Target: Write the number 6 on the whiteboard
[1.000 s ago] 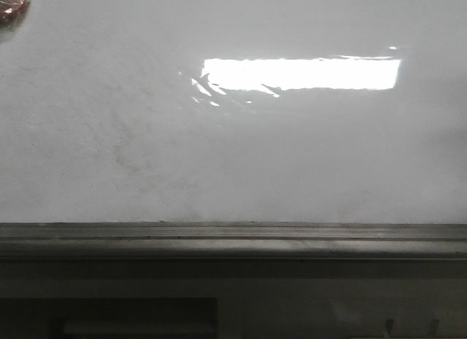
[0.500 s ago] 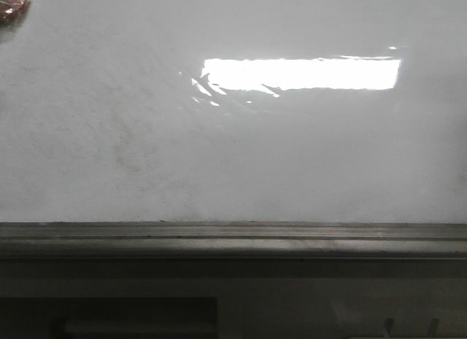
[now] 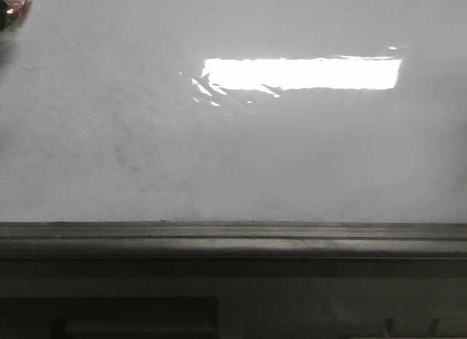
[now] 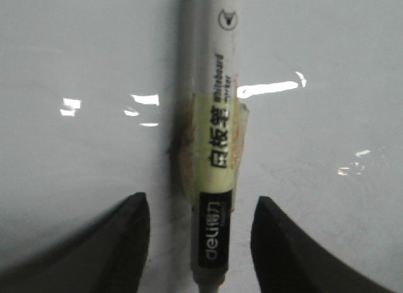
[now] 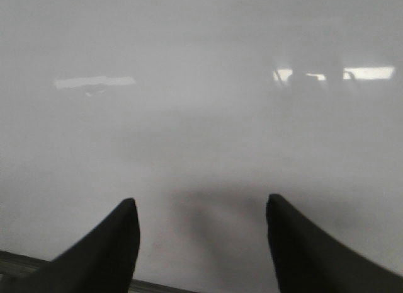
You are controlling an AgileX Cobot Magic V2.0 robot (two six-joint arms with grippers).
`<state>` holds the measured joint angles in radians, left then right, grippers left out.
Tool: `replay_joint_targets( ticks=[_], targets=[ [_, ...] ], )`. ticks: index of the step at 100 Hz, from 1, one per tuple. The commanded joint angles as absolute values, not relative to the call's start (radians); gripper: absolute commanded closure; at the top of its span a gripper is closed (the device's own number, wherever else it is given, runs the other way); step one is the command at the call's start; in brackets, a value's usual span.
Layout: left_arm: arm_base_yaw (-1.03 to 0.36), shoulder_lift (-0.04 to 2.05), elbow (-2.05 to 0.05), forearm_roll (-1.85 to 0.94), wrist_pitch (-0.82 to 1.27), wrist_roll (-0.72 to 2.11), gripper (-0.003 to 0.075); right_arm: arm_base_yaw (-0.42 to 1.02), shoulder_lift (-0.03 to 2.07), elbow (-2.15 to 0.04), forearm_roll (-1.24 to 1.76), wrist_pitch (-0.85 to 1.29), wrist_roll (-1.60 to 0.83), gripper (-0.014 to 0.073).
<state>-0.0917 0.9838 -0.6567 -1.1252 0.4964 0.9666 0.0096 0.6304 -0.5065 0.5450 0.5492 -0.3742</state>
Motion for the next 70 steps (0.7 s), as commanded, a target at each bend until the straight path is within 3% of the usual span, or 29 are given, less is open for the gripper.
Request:
replay_joint_targets(
  ticks=[1,14,34,46,56,70],
  targets=[
    [-0.091,1.003,-0.693,-1.158,0.484,0.977,0.0512,0.009,0.639,-0.542,0.566,0.483,-0.387,0.019],
    [-0.091,0.993,-0.705,-1.158,0.488,0.994,0.0745,0.009,0.639,-0.542,0.566,0.483,-0.387,0.019],
    [-0.091,0.939,-0.72,-1.152,0.58,1.122,0.0741,0.011,0.639,-0.542,0.603,0.511,-0.402,0.0191],
    [-0.115,0.914,-0.742,-1.131,0.684,1.196,0.0741,0.032,0.675,-0.56,0.803,0.596,-0.594,0.0191],
    [-0.212,0.907,-0.742,-1.085,0.688,1.196,0.0741,0.054,0.742,-0.61,0.958,0.706,-0.735,0.019],
    [-0.372,0.911,-0.742,-0.958,0.676,1.196,0.0741,0.071,0.849,-0.727,1.015,0.835,-0.756,0.0191]
  ],
)
